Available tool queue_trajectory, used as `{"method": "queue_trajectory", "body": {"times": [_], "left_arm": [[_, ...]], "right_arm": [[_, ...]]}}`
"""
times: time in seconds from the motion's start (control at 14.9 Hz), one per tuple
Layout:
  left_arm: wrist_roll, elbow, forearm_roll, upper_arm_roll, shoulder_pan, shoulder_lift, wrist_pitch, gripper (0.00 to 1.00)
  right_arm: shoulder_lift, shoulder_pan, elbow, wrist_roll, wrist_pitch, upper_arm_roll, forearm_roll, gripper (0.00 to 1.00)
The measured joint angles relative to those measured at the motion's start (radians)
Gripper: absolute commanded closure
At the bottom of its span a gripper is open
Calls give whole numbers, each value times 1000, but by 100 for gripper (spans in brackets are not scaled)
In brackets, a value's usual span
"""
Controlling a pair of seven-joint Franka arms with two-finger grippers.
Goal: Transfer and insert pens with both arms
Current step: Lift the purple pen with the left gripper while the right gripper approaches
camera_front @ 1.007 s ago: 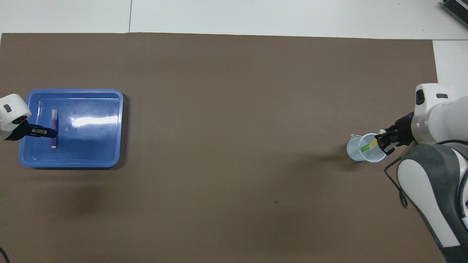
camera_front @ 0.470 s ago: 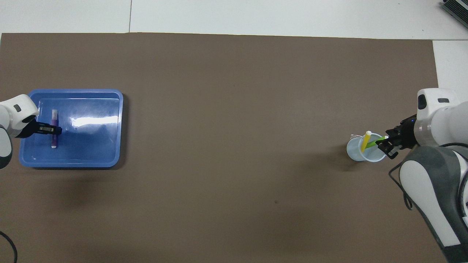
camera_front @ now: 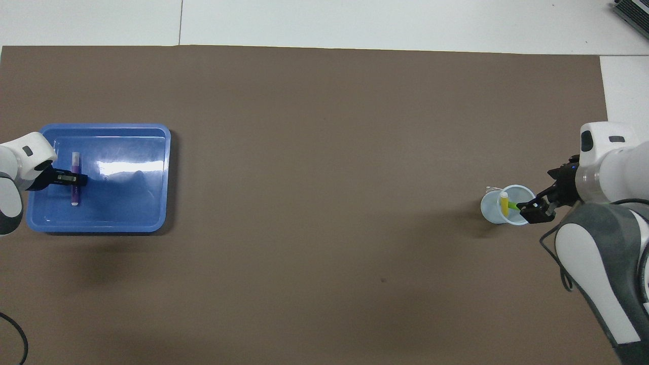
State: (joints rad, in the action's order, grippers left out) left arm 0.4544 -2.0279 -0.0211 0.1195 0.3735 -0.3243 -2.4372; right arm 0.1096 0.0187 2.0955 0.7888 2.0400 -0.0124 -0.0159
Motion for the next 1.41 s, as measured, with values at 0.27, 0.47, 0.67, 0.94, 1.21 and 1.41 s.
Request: {"method": "queue_trajectory", "body": {"times": [0.27, 0.47, 0.67, 0.94, 1.21, 1.41], "left_arm": [[0, 7, -1, 3, 0, -1, 0, 100], [0, 12, -1, 6, -1, -4, 3, 100], [-49, 59, -1, 14, -11, -8, 97, 100], [-288, 167, 1, 23, -93, -3, 303, 100], [-569, 202, 102, 29, -163, 48, 459, 100], [-771, 203, 250, 29, -185, 115, 592, 100]], "right_arm": [[0, -4, -16, 0, 5, 11, 0, 0], [1, -19, -27, -5, 8, 15, 0, 0], [0, -25, -28, -5, 11, 15, 0, 0], [0, -48, -40, 12, 49, 18, -3, 0], [0, -176, -66, -259, 44, 27, 0, 0], [0, -245, -68, -495, 43, 35, 86, 0]]}}
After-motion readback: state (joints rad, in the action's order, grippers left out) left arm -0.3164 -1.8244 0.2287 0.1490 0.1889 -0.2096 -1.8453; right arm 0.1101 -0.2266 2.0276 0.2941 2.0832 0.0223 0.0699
